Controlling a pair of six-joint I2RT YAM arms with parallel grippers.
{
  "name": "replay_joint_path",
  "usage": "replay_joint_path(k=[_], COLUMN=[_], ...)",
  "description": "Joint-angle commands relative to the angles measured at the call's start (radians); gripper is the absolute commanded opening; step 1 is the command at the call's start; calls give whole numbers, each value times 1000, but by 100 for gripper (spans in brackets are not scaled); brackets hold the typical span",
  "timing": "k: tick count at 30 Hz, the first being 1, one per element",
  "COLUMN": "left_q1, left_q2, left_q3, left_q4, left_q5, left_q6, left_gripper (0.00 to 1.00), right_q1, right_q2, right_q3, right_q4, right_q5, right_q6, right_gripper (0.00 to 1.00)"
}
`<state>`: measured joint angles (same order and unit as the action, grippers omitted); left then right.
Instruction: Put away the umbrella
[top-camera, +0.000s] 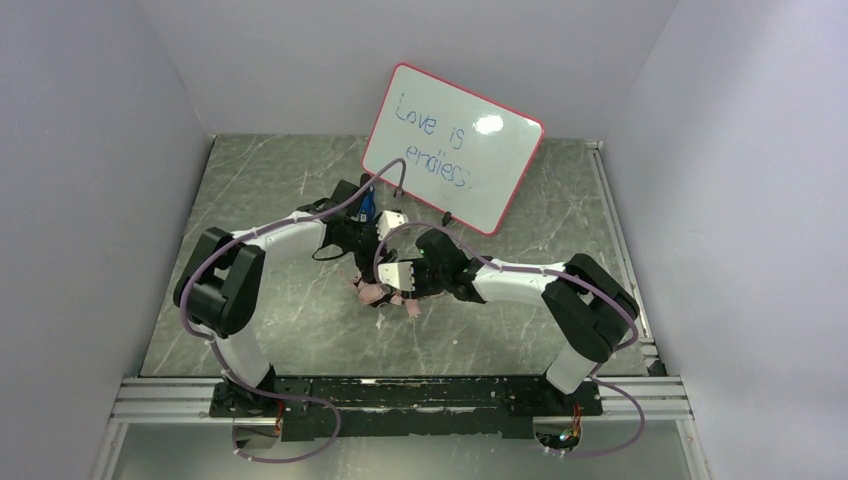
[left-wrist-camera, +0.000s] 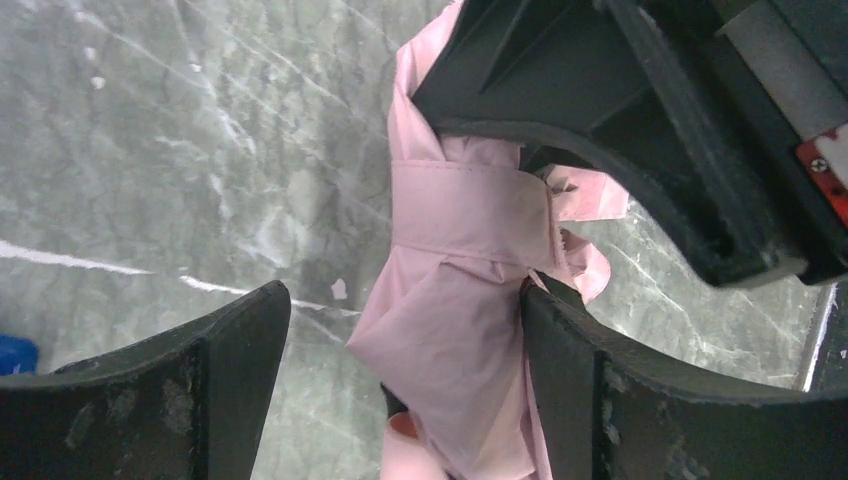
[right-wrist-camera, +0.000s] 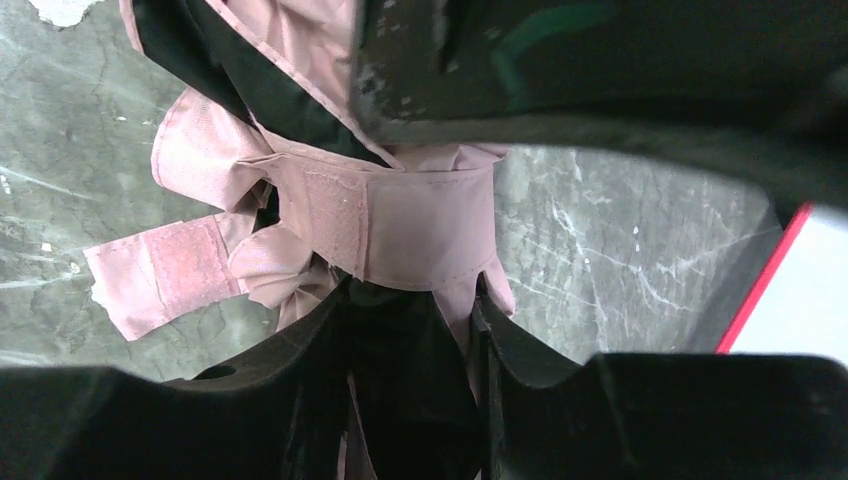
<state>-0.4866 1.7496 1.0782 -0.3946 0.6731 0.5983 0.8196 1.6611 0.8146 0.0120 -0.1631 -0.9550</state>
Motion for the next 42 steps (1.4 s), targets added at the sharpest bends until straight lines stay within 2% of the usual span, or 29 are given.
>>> replay_joint_path(k=[1,9,11,14,16,22,25,28,30,33,37,39,40,42], left_q1=[-57,-93,-93,-93,-95,-132,-141,-145,-147,-151,-154,-157,-158,-159], left_q2=[41,91,81,61,56,78,120,157,171,181,181,178,177,170], left_q3=[-15,-7,-22,-47,-57,-61,-50,-32,-23,-21,-23,-23,-24,-26], left_q4=[-70,-127,-125,-97,-92,-98,-101,-117,-126,-125,-122,-121,-116,-110], left_q5=[-1,-33,-65,-126,-152,-184,-201,-205,-194,-191,-194,-198,-209,-228], left_q6=[55,81,80,57,46,45,36,33,36,37,32,26,16,7], left_gripper=[88,86,81,69,65,64,72,72,65,49,37,14,6,5], right_q1=[-16,-14,-13,-12,-11,-8,-4,-1,0,2,6,8,8,10], right_q2=[46,41,39,33,26,13,-2,-13,-19,-24,-34,-39,-40,-53], right_q3=[-54,-55,-54,-57,-62,-76,-81,-84,-87,-92,-97,-98,-98,-101], right_q4=[-107,-110,-114,-113,-104,-76,-59,-49,-43,-38,-26,-22,-20,-17], right_q5=[83,87,92,97,99,89,78,71,69,61,46,41,40,40], right_q6=[33,36,35,35,35,41,41,40,41,44,51,54,56,66], right_gripper=[18,18,18,18,18,18,19,19,19,19,19,20,21,27])
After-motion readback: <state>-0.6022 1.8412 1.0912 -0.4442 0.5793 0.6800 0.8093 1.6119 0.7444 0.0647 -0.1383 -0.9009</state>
